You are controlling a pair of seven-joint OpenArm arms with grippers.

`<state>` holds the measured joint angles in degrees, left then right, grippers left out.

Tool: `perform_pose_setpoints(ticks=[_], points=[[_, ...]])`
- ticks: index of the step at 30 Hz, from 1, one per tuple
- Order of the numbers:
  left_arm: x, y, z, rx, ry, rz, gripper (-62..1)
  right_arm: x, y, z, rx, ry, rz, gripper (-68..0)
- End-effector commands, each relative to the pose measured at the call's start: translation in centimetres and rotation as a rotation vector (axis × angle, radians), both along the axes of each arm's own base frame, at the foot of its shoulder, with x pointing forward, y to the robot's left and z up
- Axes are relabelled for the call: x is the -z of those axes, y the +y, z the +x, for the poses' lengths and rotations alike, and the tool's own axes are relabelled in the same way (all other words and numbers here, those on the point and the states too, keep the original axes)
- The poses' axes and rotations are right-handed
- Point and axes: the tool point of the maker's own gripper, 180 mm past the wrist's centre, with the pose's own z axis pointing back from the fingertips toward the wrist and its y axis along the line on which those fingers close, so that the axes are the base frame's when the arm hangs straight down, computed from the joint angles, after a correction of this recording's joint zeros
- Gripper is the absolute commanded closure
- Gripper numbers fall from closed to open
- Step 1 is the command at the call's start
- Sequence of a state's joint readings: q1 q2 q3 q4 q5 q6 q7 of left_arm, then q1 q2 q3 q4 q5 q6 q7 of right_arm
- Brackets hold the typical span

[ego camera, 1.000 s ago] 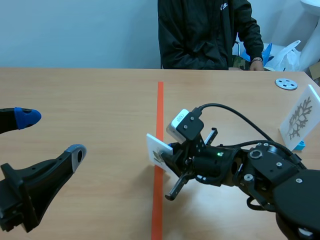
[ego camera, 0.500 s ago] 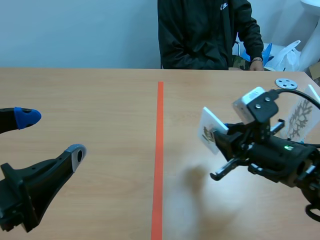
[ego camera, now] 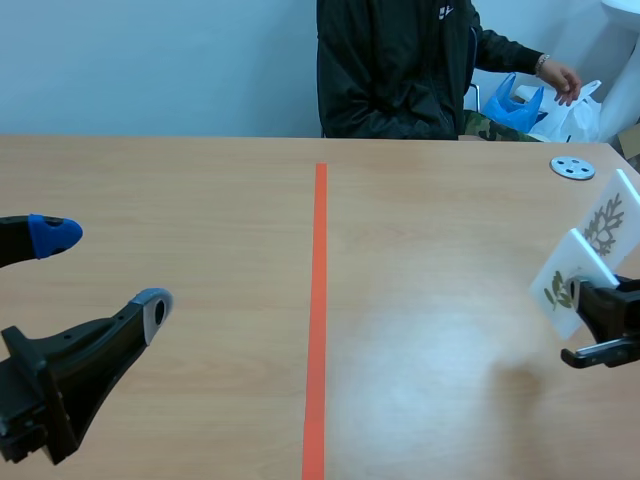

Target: Sort the leaf by its shape. The table is split by an orange tape line. A compound leaf with several leaflets goes to the left side, a simple leaf with one blade goes to the right side. Return to the home posture when a red brick is placed on the table.

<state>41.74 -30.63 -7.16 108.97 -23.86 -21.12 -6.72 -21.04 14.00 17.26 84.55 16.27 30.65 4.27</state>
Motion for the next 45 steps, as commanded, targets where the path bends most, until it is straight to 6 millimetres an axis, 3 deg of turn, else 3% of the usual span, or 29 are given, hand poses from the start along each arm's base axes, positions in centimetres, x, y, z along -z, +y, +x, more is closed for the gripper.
perform_pose_setpoints(ticks=[1,11,17,23,30,39,45], points=[[-0.8,-0.3,0.0,0.005,-0.022,-0.024,-62.3,-0.5,-1.2,0.6,0.038,-0.023,0.000,-1.3],[-0.8,-0.3,0.0,0.005,-0.022,-0.024,-62.3,3.0,-4.3,2.0,0.179,0.033,0.063,-1.3],[-0.8,-0.3,0.0,0.005,-0.022,-0.024,-62.3,3.9,-5.4,2.9,0.234,0.037,0.077,-1.3],[-0.8,-0.3,0.0,0.004,-0.022,-0.025,-62.3,5.3,-6.9,2.3,0.313,0.064,0.062,-2.5],[-0.8,-0.3,0.0,0.004,-0.022,-0.025,-62.3,5.3,-7.2,2.3,0.326,0.061,0.057,-4.1],[-0.8,-0.3,0.0,0.004,-0.022,-0.025,-62.3,4.9,-7.3,2.4,0.325,0.036,0.056,-27.3],[-0.8,-0.3,0.0,0.004,-0.022,-0.025,-62.3,3.2,-8.2,2.8,0.299,-0.003,0.032,-45.4]])
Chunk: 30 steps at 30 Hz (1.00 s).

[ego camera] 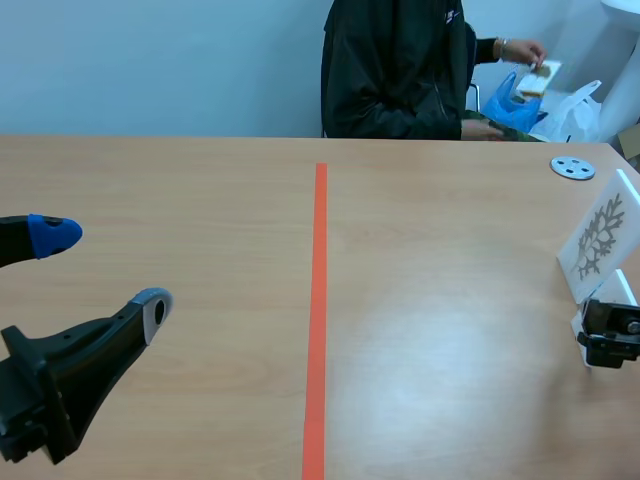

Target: Sort the leaf by its shape. The table is split by an orange tape line. A compound leaf with several leaflets goes to the left side, a simple leaf with one blade goes to the right side. Return to the home posture when a red brick is placed on the table.

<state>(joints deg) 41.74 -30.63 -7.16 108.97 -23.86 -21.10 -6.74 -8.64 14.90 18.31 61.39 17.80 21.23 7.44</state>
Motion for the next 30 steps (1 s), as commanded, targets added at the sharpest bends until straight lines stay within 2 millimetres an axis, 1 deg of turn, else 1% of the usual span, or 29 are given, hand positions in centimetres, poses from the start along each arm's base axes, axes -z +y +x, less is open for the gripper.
perform_pose_setpoints(ticks=[1,4,6,8,11,15,24,28,30], points=[[-0.8,-0.3,0.0,0.005,-0.022,-0.025,-62.3,-3.2,-1.4,0.9,-0.018,-0.078,-0.048,-48.8],[-0.8,-0.3,0.0,0.005,-0.022,-0.025,-62.3,-5.1,-1.5,1.0,-0.055,-0.124,-0.048,-61.7],[-0.8,-0.3,0.0,0.005,-0.022,-0.025,-62.3,-6.5,-1.2,1.0,-0.093,-0.155,-0.037,-67.6],[-0.8,-0.3,0.0,0.005,-0.022,-0.025,-62.3,-7.8,-0.5,0.7,-0.145,-0.174,-0.026,-67.9],[-0.8,-0.3,0.0,0.005,-0.022,-0.024,-62.3,-9.2,0.9,0.2,-0.206,-0.172,-0.027,-67.9],[-0.8,-0.3,0.0,0.005,-0.022,-0.024,-62.3,-10.9,3.8,-0.7,-0.310,-0.167,-0.019,-67.9],[-0.7,-0.3,0.0,0.005,-0.021,-0.024,-62.3,-14.9,9.0,-2.6,-0.458,-0.159,-0.060,-67.9],[-0.7,-0.3,0.0,0.005,-0.019,-0.022,-62.3,-16.0,11.2,-3.1,-0.517,-0.163,-0.066,-67.9],[-0.7,-0.3,0.0,0.005,-0.019,-0.021,-62.3,-16.1,12.2,-3.2,-0.543,-0.160,-0.060,-67.9]])
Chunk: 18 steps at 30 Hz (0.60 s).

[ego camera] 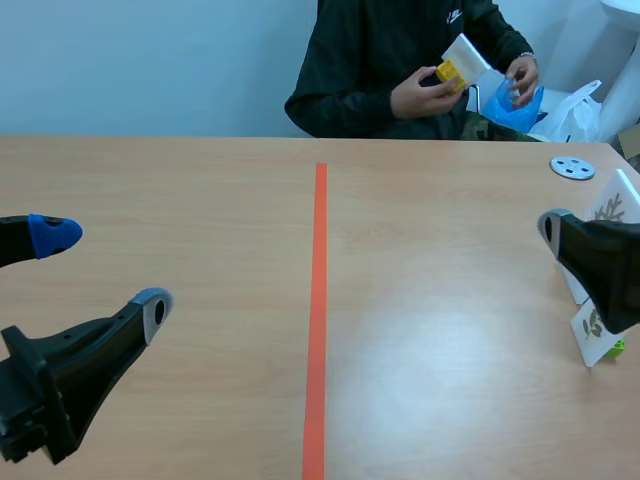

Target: Sort the leaf by its shape. The table is split by an orange tape line. A compound leaf with several leaflets goes to the left side, a simple leaf with one blade goes to the right side. Return to the home posture when a red brick is placed on the table.

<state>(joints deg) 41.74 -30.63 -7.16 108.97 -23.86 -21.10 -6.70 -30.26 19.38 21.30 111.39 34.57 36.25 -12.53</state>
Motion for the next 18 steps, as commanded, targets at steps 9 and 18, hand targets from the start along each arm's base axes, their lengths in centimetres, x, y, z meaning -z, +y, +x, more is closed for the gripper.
perform_pose_setpoints(ticks=[9,18], points=[[-0.3,-0.3,0.0,0.005,-0.003,-0.010,-62.3,1.9,5.9,-0.7,-0.140,0.061,0.100,-67.9],[-0.3,-0.3,0.0,0.004,-0.002,-0.009,-62.3,2.4,7.1,-0.9,-0.159,0.075,0.105,-67.9]])
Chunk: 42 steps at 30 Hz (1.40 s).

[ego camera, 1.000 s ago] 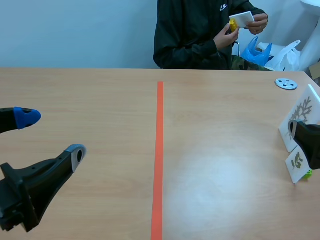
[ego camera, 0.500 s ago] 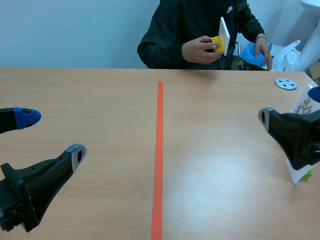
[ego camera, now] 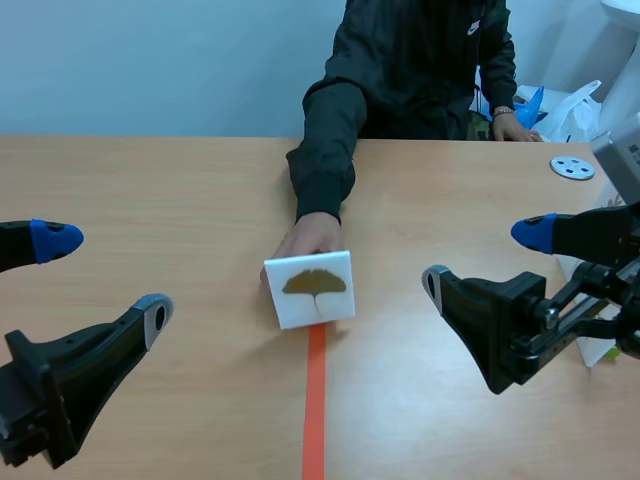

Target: Sort the leaf by its shape. The table is split by an orange tape line. A compound leaf with several leaflets goes to the left side, a simple leaf with one blade goes to the right side. Return to the home posture when a red brick is placed on the table.

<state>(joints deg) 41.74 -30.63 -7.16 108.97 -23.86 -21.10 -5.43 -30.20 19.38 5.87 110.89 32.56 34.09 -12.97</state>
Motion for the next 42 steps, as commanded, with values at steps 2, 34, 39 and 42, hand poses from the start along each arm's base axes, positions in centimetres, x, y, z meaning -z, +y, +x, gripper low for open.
perform_pose_setpoints(ticks=[2,34,39,42], points=[[-0.5,-0.3,0.0,0.004,-0.011,-0.016,-62.3,-0.8,-0.5,0.6,0.016,-0.033,0.010,-67.9],[3.9,-2.7,2.0,0.188,0.023,0.099,-62.3,-0.6,-0.6,0.6,0.015,-0.028,-0.005,-67.9],[5.8,-3.1,3.4,0.205,0.024,0.097,-62.3,-0.6,-0.6,0.6,0.015,-0.028,-0.009,-67.9],[7.1,-3.7,3.7,0.231,0.028,0.097,-62.3,-0.6,-0.6,0.6,0.015,-0.028,-0.012,-67.9]])
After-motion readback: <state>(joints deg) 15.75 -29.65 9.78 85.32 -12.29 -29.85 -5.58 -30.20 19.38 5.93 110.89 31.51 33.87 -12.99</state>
